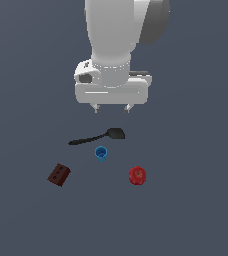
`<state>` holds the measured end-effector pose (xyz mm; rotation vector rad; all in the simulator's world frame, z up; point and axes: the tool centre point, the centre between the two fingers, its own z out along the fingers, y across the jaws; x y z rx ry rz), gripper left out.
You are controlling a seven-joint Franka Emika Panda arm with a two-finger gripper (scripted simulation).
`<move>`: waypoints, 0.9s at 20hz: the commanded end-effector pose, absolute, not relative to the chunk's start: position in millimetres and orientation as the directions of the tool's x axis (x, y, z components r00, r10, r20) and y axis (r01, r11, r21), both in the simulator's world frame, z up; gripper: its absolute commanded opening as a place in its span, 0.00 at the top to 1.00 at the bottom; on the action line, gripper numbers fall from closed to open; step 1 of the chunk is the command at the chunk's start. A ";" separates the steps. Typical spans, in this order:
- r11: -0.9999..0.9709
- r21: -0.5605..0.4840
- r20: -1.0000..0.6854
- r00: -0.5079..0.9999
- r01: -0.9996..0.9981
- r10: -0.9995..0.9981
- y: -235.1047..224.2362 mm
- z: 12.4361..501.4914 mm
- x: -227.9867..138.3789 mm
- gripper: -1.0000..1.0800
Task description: Pick up a designated object from a clutter of objects.
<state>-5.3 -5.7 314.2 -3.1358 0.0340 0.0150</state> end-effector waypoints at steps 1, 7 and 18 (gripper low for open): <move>-1.000 -0.005 -0.010 1.000 -0.022 -0.022 -5.7 314.2 -5.3 0.04; -0.999 0.002 0.009 0.998 -0.054 -0.054 -25.7 328.3 -2.7 0.04; -0.998 0.005 0.016 0.997 -0.069 -0.069 -33.9 330.7 -0.9 0.04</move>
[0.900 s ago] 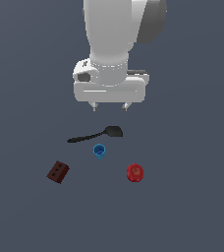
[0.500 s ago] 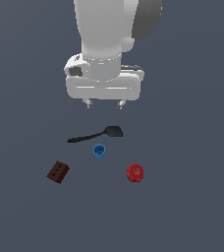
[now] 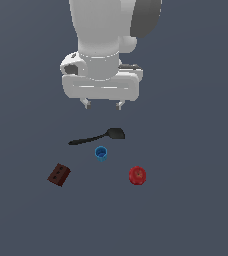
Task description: Pick up a designated object from a clutter of objects.
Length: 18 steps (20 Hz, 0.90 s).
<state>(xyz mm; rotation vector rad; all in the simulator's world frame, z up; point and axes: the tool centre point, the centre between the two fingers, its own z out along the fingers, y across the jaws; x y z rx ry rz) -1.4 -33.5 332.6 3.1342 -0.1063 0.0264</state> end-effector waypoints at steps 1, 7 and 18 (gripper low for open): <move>-0.997 0.004 0.016 0.997 -0.071 -0.071 -34.1 328.3 -0.2 0.04; -0.996 0.001 0.014 0.996 -0.089 -0.089 -36.3 302.2 7.3 0.04; -0.987 -0.006 0.007 0.987 -0.163 -0.163 -46.9 199.5 22.3 0.04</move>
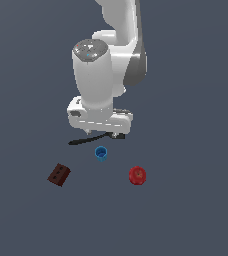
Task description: Pick up a designated object from a clutter of objects.
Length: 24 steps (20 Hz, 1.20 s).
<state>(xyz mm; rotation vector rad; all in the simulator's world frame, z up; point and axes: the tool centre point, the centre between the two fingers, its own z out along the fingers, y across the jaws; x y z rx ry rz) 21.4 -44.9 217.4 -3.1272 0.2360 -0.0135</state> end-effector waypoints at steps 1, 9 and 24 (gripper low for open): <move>-0.985 -0.006 0.006 0.985 -0.172 -0.172 -48.2 188.2 22.5 0.04; -0.975 -0.003 0.002 0.975 -0.223 -0.223 -56.7 120.2 18.3 0.04; -0.969 0.000 -0.001 0.969 -0.245 -0.245 -60.4 86.1 13.1 0.04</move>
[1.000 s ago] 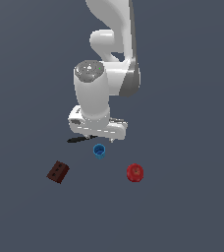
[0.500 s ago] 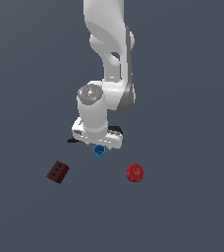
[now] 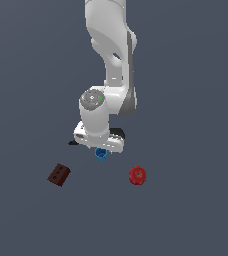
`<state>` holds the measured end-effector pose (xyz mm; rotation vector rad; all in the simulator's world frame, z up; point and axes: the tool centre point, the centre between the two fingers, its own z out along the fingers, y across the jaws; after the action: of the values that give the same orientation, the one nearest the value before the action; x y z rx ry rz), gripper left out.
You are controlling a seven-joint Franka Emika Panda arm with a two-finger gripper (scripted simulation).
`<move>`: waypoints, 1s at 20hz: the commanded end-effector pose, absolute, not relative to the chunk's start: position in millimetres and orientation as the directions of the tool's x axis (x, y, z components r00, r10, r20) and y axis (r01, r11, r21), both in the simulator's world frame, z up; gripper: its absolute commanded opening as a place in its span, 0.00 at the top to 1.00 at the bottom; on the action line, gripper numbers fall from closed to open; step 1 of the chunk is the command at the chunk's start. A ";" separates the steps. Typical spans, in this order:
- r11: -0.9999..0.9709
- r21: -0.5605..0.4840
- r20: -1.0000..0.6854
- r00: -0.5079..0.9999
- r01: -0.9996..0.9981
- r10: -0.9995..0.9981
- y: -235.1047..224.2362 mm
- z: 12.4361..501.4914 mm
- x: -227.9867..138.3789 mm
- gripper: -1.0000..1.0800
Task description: Pick up a designated object from a clutter of objects.
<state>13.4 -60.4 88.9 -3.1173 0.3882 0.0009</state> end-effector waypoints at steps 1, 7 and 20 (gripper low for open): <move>-0.969 0.000 -0.001 0.969 -0.245 -0.245 -60.3 83.0 13.0 0.04; -0.969 0.000 0.000 0.969 -0.246 -0.246 -60.5 54.5 12.1 0.04; -0.969 0.000 0.000 0.969 -0.247 -0.247 -60.7 40.3 12.9 1.00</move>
<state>13.0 -60.5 41.1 -3.1170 0.3903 -0.0008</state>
